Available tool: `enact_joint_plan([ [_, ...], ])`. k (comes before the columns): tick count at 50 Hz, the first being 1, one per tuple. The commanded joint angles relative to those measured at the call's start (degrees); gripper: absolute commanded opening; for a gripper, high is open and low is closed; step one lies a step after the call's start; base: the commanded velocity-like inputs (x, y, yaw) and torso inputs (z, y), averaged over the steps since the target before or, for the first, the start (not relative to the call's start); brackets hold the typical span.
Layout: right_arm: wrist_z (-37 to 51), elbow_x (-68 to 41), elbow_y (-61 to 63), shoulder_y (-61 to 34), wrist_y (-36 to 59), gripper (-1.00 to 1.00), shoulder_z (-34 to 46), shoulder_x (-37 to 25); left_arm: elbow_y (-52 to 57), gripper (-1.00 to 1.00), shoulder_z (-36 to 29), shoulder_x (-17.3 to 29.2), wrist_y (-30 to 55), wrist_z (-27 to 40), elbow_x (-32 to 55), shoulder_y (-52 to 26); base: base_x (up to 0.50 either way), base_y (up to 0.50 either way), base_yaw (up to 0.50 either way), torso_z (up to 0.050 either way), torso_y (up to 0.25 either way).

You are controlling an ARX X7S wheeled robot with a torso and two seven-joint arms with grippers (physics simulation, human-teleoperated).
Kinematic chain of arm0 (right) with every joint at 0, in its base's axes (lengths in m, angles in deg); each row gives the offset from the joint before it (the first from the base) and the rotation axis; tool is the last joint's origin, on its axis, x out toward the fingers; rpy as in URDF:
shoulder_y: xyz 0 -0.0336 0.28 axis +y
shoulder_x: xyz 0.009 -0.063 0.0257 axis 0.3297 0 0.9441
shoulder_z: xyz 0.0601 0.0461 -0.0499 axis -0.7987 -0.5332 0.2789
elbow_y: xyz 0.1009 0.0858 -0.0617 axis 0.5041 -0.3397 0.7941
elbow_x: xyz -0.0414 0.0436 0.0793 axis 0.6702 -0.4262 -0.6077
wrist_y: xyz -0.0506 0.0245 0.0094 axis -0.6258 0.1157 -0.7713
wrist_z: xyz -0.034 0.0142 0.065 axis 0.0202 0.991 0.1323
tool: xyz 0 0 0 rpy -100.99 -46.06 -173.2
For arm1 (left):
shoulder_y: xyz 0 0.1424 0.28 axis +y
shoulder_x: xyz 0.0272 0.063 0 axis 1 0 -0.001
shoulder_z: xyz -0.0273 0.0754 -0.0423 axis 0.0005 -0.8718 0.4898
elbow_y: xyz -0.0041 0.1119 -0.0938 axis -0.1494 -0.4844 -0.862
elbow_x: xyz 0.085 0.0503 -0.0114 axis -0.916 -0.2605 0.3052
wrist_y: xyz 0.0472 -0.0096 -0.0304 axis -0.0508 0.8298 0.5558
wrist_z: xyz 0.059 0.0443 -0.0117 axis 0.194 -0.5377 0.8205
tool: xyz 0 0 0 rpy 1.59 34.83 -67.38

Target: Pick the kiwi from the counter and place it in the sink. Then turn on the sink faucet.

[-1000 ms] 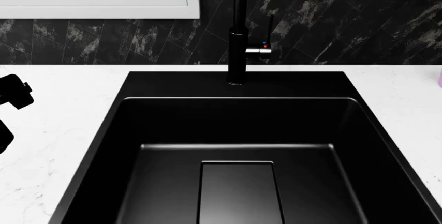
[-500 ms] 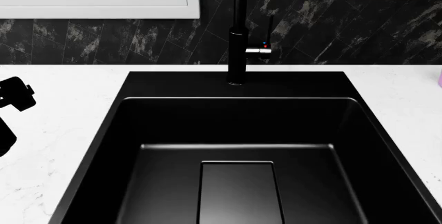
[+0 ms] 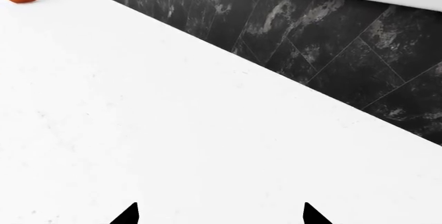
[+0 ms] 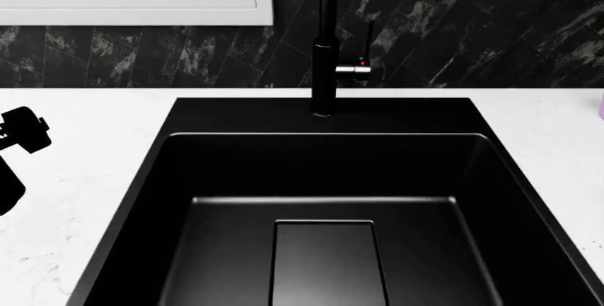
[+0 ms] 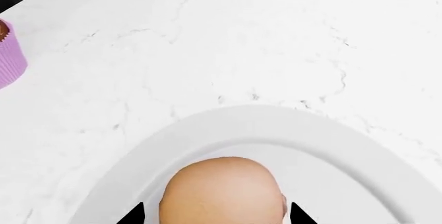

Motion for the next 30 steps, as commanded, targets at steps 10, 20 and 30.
enact_joint_plan([
  [10, 1.1, -1.0, -2.5, 3.0, -1.0, -1.00, 0.3, 1.9, -0.4, 1.00, -0.1, -0.5, -0.2, -0.1, -0.4, 0.4, 0.00, 0.00, 0.00, 0.000, 0.000],
  [20, 3.8, 1.6, 0.7, 1.7, -2.5, -1.00, 0.4, -0.4, -0.6, 1.00, -0.2, -0.8, -0.1, -0.3, -0.5, 0.2, 0.00, 0.00, 0.00, 0.000, 0.000],
  [30, 11.7, 12.6, 11.1, -13.4, 7.2, -1.00, -2.4, -6.3, -0.4, 1.00, -0.1, -0.8, -0.1, -0.3, -0.5, 0.3, 0.00, 0.00, 0.00, 0.000, 0.000],
])
